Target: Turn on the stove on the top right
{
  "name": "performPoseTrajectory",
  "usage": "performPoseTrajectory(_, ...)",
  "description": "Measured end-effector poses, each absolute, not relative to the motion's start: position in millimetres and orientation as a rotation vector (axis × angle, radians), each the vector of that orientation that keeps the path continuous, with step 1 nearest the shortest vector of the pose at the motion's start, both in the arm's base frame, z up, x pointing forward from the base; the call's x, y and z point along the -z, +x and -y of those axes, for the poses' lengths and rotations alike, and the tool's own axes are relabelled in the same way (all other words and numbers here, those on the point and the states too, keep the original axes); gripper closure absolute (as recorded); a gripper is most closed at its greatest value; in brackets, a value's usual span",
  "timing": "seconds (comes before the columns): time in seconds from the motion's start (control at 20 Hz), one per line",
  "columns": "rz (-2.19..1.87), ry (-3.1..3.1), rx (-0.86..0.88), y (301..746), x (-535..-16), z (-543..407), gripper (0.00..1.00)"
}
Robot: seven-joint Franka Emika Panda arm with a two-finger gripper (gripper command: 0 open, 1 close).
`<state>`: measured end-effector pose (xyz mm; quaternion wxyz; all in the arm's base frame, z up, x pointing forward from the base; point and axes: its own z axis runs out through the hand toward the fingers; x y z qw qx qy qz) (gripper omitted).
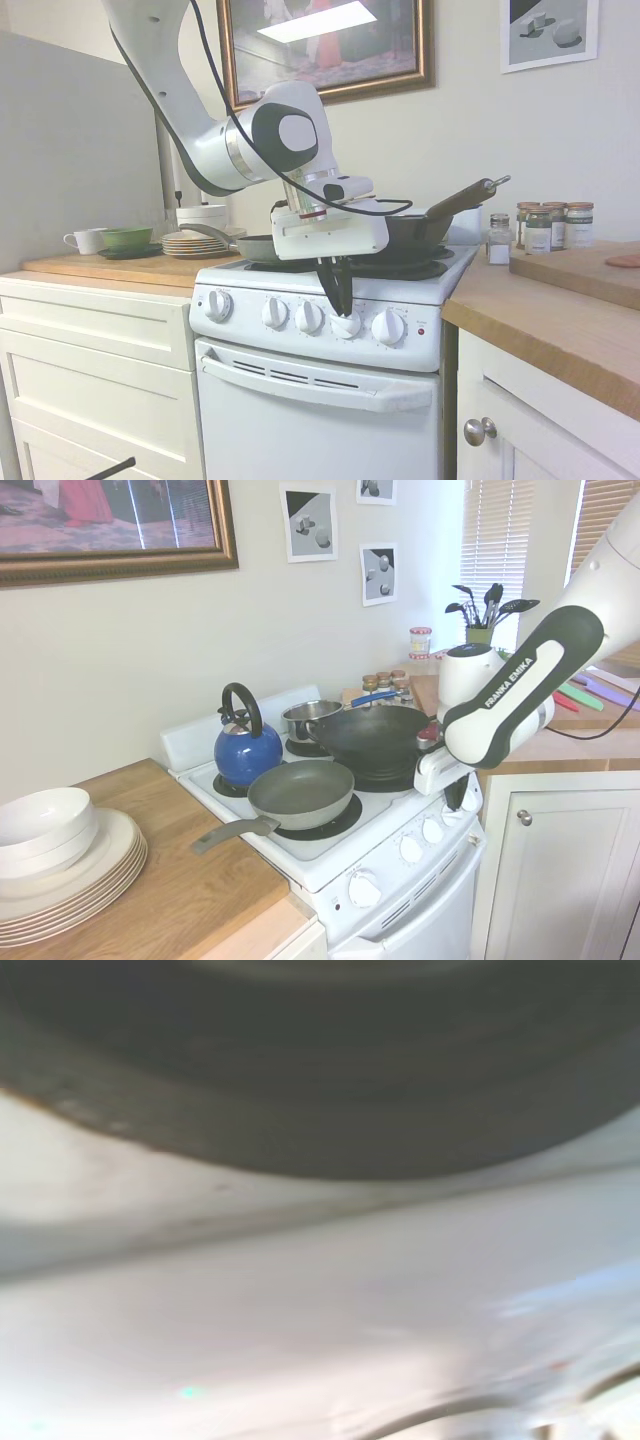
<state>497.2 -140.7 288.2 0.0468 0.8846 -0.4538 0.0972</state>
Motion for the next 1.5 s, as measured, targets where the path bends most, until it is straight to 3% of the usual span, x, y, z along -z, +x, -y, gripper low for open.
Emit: performPoseTrajectory(1.5, 1.363, 2.598, -0.304, 497, -257, 118, 1.00)
